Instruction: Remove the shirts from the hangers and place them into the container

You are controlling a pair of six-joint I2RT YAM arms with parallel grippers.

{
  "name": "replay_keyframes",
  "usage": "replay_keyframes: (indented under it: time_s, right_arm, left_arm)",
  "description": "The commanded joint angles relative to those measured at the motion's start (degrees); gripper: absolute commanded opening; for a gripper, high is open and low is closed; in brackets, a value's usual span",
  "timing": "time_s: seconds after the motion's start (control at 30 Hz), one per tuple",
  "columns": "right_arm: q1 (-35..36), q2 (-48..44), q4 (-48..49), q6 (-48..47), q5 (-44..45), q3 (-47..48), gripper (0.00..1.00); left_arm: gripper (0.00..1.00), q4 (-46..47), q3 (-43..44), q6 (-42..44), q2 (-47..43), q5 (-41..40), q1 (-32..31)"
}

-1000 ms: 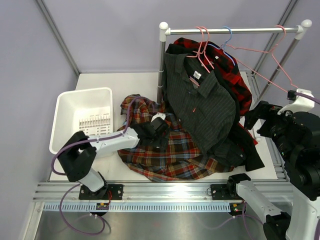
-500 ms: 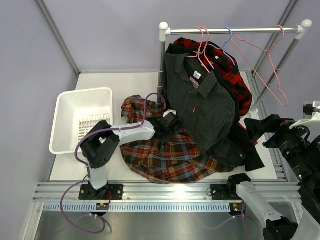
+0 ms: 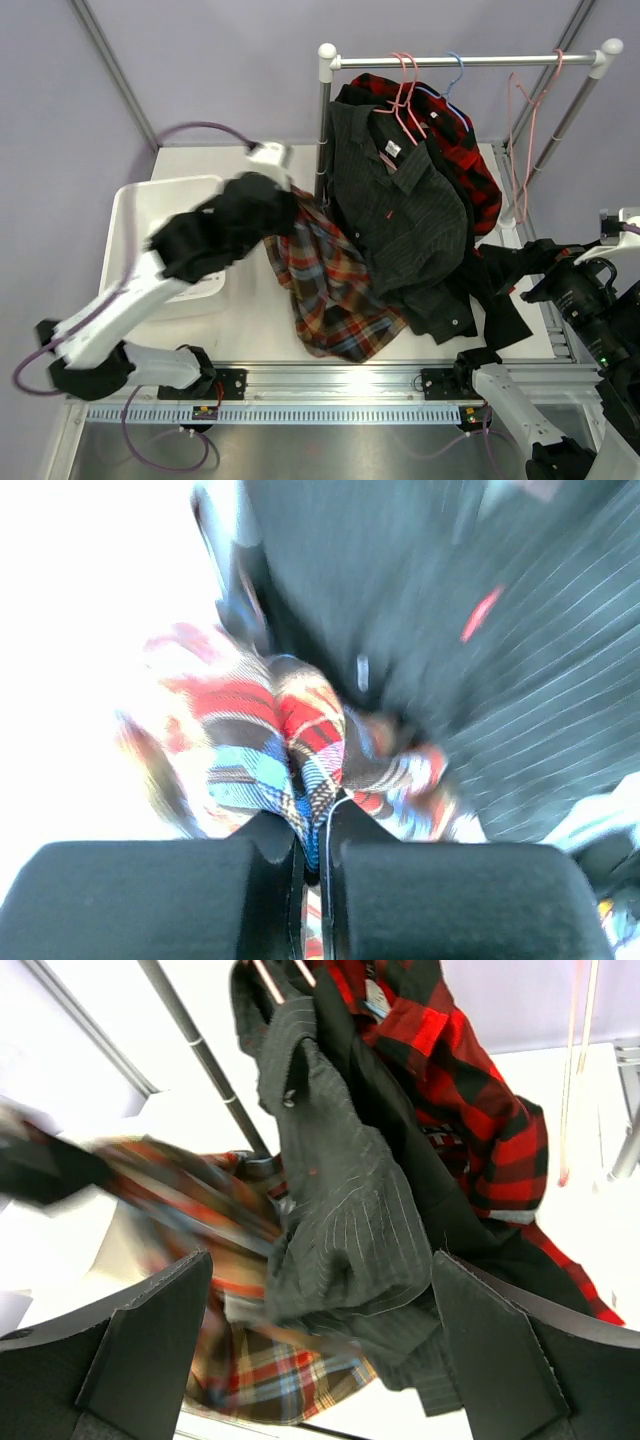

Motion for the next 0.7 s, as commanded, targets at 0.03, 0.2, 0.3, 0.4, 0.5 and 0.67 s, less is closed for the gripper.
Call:
replay_keyframes:
  time_s: [0.03, 0.2, 0.3, 0.4, 0.5, 0.67]
  right_arm:
    - [-0.3, -0.4, 2.1, 0.5, -4.9, 1.1, 0.99]
    - [-0.3, -1.0, 2.9, 1.3, -8.1, -1.3, 0.99]
    - [0.1, -1.4, 3.6, 1.3, -8.8, -3.2, 0.99]
    - [0.8, -1.4, 3.9, 1.3, -8.8, -4.6, 0.99]
    - [1.8, -1.2, 3.9, 1.4, -8.9, -5.1, 0.99]
    - [3.1, -1.2, 4.2, 1.9, -10.9, -6.9, 0.99]
  left_arm:
    - [0.0, -2.1, 15.1, 12.7, -9.7, -22.6, 0.2]
    - [0.0, 31.4, 20.3, 47.9, -11.6, -36.1, 0.6]
    - [0.0, 46.7, 22.0, 66.1, -10.7, -34.5, 1.2]
    - [0.0, 54.0, 34.5, 76.1, -5.5, -32.7, 1.3]
    - [0.0, 56.2, 45.8, 82.4, -1.0, -28.9, 1.3]
    - [0.0, 67.2, 45.8, 94.0, 1.1, -25.0, 1.3]
